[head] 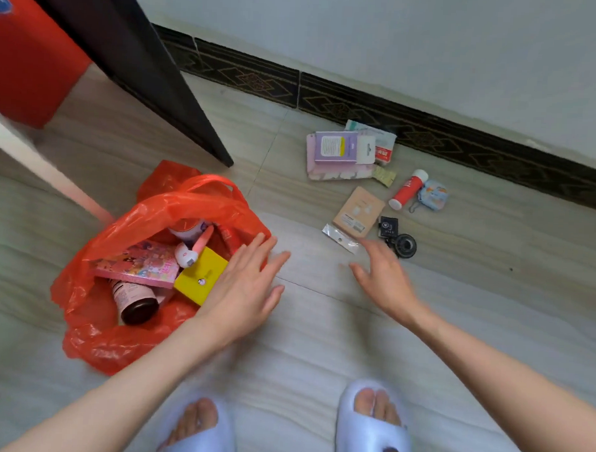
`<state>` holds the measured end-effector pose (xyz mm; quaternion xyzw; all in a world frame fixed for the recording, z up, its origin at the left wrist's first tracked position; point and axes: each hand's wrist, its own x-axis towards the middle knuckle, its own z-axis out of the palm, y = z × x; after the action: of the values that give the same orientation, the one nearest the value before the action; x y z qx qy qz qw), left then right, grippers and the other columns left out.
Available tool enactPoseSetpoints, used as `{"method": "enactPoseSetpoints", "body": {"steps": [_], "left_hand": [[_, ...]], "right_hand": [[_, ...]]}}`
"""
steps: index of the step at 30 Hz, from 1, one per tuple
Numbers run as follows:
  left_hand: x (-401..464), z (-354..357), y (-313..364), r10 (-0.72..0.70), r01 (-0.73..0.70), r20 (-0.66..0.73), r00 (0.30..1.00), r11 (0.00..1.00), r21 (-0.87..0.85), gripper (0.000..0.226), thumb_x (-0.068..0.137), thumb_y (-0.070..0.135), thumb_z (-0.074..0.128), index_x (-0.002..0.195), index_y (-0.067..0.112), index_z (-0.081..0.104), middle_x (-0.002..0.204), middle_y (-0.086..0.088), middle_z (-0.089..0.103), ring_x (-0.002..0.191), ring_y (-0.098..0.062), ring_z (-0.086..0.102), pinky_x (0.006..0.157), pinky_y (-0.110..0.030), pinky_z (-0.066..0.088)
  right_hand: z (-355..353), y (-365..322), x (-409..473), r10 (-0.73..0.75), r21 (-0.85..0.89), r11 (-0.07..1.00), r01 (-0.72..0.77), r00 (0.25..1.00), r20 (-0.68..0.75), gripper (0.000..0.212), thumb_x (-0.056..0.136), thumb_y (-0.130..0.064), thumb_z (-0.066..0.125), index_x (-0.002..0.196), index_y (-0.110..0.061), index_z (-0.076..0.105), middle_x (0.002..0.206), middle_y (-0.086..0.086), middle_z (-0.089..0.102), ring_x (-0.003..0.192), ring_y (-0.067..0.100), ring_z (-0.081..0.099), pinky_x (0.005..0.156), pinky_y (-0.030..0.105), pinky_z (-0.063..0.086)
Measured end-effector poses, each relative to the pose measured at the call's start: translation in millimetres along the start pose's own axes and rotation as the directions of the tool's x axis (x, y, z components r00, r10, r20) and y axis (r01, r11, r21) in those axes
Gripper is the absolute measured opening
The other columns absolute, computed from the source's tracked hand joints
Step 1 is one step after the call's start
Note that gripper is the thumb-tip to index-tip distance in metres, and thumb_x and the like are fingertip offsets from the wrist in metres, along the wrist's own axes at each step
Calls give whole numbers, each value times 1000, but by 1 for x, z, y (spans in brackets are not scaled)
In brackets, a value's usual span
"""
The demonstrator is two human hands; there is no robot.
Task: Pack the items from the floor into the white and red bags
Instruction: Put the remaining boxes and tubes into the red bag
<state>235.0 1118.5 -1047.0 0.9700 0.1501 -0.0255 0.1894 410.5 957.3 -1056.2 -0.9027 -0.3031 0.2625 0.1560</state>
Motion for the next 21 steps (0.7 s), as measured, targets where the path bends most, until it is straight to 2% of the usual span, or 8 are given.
{"method": "enactPoseSetpoints", "body": {"steps": [3, 6, 8, 12, 14, 16, 18, 21], "left_hand": [[45, 20, 19, 33, -33, 81, 996, 999, 1, 50, 84, 33, 43, 127, 7, 50, 134, -22, 48, 126, -41, 43, 99, -54, 41], [88, 50, 32, -51, 65, 194, 980, 996, -65, 58, 91, 29, 49, 141, 8, 29, 149, -20, 23, 140, -34, 19, 112, -44, 23], [116, 68, 38, -94, 113, 205, 974, 990, -81, 65, 90, 31, 50, 144, 10, 21, 151, -21, 16, 140, -33, 13, 113, -40, 19], [161, 95, 47, -81, 94, 174, 981, 993, -66, 69, 90, 36, 51, 146, 13, 17, 152, -23, 9, 140, -37, 9, 114, -41, 13], [174, 108, 54, -75, 85, 165, 983, 995, -54, 71, 88, 42, 51, 145, 14, 20, 151, -23, 9, 139, -38, 11, 115, -41, 12], [181, 118, 60, -94, 102, 121, 988, 993, -61, 71, 83, 47, 56, 140, 14, 31, 150, -21, 15, 135, -36, 18, 112, -42, 17], [182, 122, 62, -129, 132, 56, 990, 989, -64, 67, 78, 48, 61, 132, 13, 41, 146, -19, 23, 129, -35, 27, 107, -42, 23], [177, 121, 56, -137, 137, 6, 991, 990, -39, 54, 77, 38, 63, 122, 13, 48, 139, -20, 31, 120, -37, 34, 100, -42, 30]], "right_hand": [[-8, 47, 12, 156, -1, 988, -156, 985, -69, 50, 90, -18, 52, 137, -7, 38, 138, 17, 42, 127, 33, 38, 102, 36, 32], [-9, 79, 33, 254, 20, 967, -254, 957, -138, 48, 88, -22, 56, 132, -5, 43, 131, 20, 48, 120, 37, 42, 97, 40, 36], [-10, 88, 50, 303, 1, 951, -308, 936, -177, 54, 87, -31, 58, 131, -5, 42, 131, 19, 46, 120, 37, 41, 95, 42, 37], [-2, 89, 81, 336, -81, 931, -355, 923, -188, 63, 85, -48, 55, 131, -8, 40, 134, 13, 41, 124, 33, 36, 92, 44, 38], [5, 87, 92, 324, -121, 928, -351, 925, -197, 63, 83, -53, 53, 127, -8, 43, 131, 12, 42, 121, 32, 36, 90, 44, 38], [11, 86, 98, 324, -137, 925, -355, 923, -209, 61, 84, -53, 53, 124, -8, 45, 127, 12, 42, 118, 32, 38, 88, 44, 38], [13, 84, 99, 335, -125, 922, -367, 916, -220, 53, 86, -45, 52, 124, -8, 45, 125, 13, 42, 117, 32, 38, 87, 43, 38], [15, 84, 92, 305, -148, 929, -338, 929, -207, 43, 88, -33, 51, 123, -8, 46, 123, 14, 45, 116, 33, 39, 86, 42, 36]]}}
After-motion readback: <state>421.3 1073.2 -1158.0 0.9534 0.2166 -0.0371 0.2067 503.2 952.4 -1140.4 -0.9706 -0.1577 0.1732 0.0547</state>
